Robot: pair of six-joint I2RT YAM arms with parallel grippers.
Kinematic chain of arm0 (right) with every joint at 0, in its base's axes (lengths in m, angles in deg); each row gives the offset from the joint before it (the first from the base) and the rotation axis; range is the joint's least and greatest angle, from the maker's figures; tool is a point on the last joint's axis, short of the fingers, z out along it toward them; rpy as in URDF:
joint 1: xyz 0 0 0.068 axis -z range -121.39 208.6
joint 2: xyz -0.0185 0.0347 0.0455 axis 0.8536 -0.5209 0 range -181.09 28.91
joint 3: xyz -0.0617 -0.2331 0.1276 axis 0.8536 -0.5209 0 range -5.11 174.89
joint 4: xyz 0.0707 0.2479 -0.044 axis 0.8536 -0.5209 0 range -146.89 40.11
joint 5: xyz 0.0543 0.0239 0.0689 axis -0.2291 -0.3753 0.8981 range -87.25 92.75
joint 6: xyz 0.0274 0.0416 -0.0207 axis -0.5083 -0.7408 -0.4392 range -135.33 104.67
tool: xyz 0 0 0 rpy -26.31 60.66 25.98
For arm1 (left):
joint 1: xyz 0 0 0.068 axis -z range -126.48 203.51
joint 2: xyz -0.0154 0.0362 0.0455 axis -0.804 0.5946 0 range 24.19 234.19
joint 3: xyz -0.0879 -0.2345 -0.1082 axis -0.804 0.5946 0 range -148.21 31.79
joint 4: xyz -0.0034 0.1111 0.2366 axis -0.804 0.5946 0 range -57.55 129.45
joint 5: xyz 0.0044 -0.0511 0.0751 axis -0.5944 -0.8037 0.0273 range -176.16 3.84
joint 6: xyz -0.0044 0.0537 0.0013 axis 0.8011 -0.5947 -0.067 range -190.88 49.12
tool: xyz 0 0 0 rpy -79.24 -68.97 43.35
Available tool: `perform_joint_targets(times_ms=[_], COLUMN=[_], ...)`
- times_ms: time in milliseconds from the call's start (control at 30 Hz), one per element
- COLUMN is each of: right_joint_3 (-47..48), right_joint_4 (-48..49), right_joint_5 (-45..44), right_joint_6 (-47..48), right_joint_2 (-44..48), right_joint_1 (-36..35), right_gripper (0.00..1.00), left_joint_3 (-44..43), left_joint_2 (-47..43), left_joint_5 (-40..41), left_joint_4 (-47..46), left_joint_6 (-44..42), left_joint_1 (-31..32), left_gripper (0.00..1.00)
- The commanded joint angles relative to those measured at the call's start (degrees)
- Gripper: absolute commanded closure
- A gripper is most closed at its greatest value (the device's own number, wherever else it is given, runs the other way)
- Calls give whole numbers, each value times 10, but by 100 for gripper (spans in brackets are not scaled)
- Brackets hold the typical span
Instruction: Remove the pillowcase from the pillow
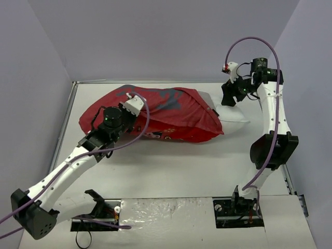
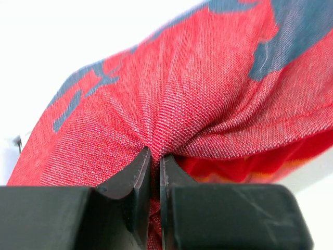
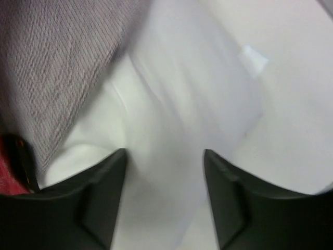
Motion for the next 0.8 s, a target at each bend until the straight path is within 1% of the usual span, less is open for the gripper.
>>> perform_joint_targets(times_ms=[0, 67, 100, 167, 200, 233, 267, 300, 333, 400, 467, 500, 533, 567, 600, 667, 733, 767], right_joint_3=[63, 96, 105, 118, 114, 106, 92, 44, 14, -50, -58, -50, -42, -51, -67, -120, -169, -177], right_joint_4=[-17, -27, -38, -60, -80, -96, -112, -120, -113, -93, -107, -121, -122, -122, -121, -76, -32, -3], right_joint_5=[-20, -23, -27, -39, -47, -55, -82, -101, -117, -138, -139, -139, -146, -157, -187, -213, -243, -244], right_joint_6=[-3, 12, 19, 59, 78, 140, 176, 210, 240, 324, 376, 385, 372, 371, 382, 361, 311, 292], right_joint_2=[29, 47, 53, 70, 78, 94, 103, 117, 146, 174, 195, 191, 186, 189, 193, 198, 200, 197], right_joint_1=[-16, -30, -46, -79, -109, -126, -145, -176, -185, -194, -201, -205, -216, -224, -234, -251, -255, -256], right_gripper=[38, 31, 26, 24, 18, 16, 15, 11, 11, 10, 10, 10, 10, 10, 10, 11, 11, 10], left_joint_3=[-63, -80, -85, -94, -100, -101, -102, -101, -100, -100, -100, -101, -104, -106, -107, -112, -114, -116], left_joint_2=[-48, -52, -51, -47, -45, -44, -43, -44, -45, -46, -45, -44, -44, -43, -43, -41, -41, -39], left_joint_5=[25, 21, 10, 7, 1, -1, -5, -11, -20, -29, -47, -52, -58, -62, -62, -77, -83, -90], left_joint_4=[49, 80, 90, 114, 118, 122, 126, 124, 123, 122, 124, 125, 126, 126, 126, 126, 124, 124], left_joint_6=[101, 125, 135, 135, 135, 135, 135, 135, 147, 157, 162, 166, 169, 171, 172, 177, 182, 187], left_joint_1=[-30, -54, -62, -81, -87, -93, -106, -112, -117, -137, -151, -162, -166, -170, -174, -178, -183, -184], left_gripper=[98, 98, 98, 98, 98, 98, 98, 98, 98, 98, 98, 98, 98, 98, 98, 98, 98, 98])
